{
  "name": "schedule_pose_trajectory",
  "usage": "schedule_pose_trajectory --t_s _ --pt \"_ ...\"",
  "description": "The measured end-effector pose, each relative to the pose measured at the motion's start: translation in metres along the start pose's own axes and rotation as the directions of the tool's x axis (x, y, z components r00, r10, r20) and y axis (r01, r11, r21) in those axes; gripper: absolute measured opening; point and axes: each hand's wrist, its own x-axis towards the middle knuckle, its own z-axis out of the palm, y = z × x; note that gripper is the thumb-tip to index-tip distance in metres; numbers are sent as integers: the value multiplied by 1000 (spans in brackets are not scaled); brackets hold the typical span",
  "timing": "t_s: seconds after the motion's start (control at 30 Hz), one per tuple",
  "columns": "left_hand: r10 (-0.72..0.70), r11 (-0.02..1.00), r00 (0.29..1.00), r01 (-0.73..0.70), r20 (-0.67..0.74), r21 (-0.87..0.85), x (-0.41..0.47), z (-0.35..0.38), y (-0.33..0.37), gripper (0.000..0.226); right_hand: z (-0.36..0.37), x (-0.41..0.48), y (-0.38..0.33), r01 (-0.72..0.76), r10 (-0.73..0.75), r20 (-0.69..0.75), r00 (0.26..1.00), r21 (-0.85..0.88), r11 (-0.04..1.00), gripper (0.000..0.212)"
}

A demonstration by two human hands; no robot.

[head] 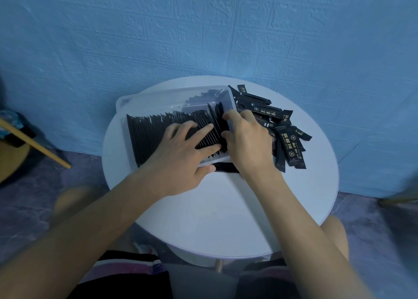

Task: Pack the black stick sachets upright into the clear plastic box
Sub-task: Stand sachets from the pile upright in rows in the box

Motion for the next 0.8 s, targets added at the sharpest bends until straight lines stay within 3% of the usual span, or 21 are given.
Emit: schedule_pose_trajectory --t_s 0.17,0.43,0.57,0.8 --pt "1 1000 1000 -1 11 7 0 0 -1 58 -2 5 1 111 -111 69 991 10 994 54" --pt "-3 1000 1000 3 4 3 1 1 -2 60 1 6 2 44 -45 113 993 17 999 17" --pt "-3 1000 1000 3 3 -1 1 0 -2 61 -1 7 3 31 -35 122 992 32 999 8" --pt "-58 998 998 59 16 -5 -7 -3 -10 60 -12 6 -1 69 -85 158 984 99 993 33"
